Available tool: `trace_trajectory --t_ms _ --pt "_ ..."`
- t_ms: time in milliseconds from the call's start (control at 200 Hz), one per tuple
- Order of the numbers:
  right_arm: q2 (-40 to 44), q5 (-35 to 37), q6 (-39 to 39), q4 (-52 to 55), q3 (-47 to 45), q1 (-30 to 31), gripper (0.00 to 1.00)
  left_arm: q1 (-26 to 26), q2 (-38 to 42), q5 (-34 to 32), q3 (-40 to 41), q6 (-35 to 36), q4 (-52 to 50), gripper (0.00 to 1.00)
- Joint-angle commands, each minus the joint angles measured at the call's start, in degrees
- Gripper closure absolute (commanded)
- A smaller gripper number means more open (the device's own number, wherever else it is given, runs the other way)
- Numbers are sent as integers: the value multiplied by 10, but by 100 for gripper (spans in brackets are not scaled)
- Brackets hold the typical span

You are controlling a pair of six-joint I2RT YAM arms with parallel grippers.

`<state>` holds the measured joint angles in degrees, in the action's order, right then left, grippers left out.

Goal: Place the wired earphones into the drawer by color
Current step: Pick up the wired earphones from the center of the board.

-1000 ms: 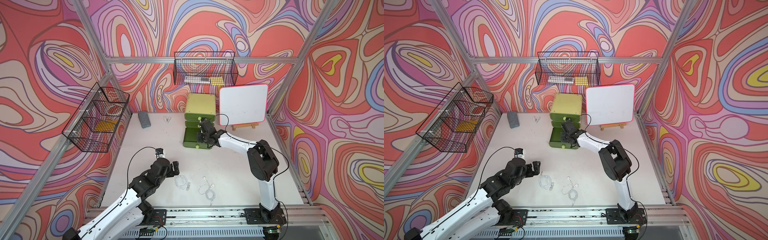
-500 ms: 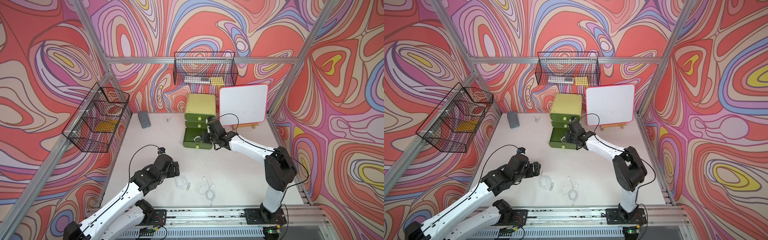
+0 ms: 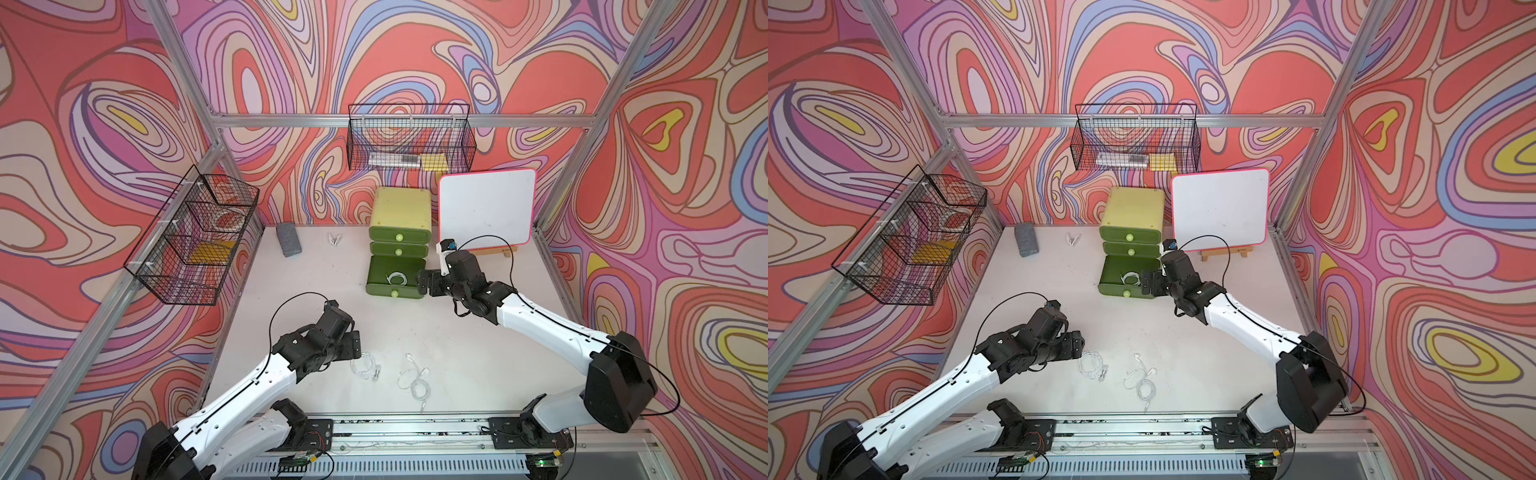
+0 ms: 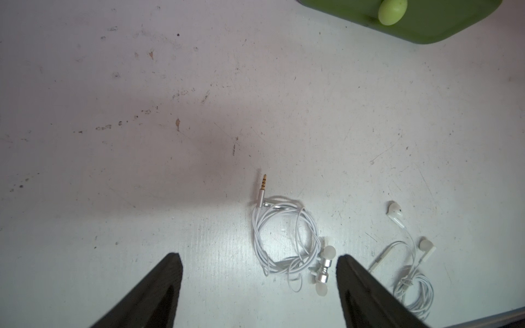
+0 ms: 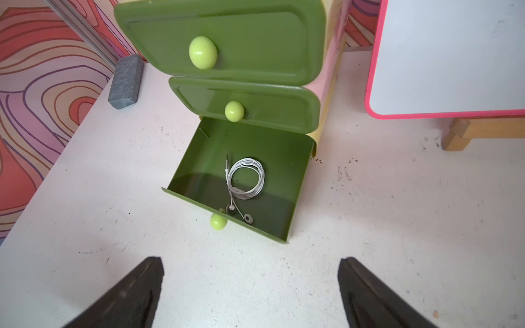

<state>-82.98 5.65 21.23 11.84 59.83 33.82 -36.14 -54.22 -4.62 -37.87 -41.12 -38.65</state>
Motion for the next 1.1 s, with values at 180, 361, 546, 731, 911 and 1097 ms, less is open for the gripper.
trace_trajectory --t_ms 180,361,546,731,911,1097 --pt "69 44 -53 -118 -104 -2 2 -12 -38 28 12 -13 0 21" --pt "62 82 -57 -124 -117 -2 2 -17 -68 32 15 -21 4 25" --pt "76 91 -62 -158 -152 -3 2 -32 -102 25 10 -29 3 28" --pt "102 101 -73 -167 -167 -3 2 -38 -114 19 13 -34 8 31" --pt "113 103 -73 -157 -167 -3 2 -39 -134 22 14 -32 22 34" --pt "114 124 -75 -155 -169 -2 2 -45 -156 17 17 -32 33 39"
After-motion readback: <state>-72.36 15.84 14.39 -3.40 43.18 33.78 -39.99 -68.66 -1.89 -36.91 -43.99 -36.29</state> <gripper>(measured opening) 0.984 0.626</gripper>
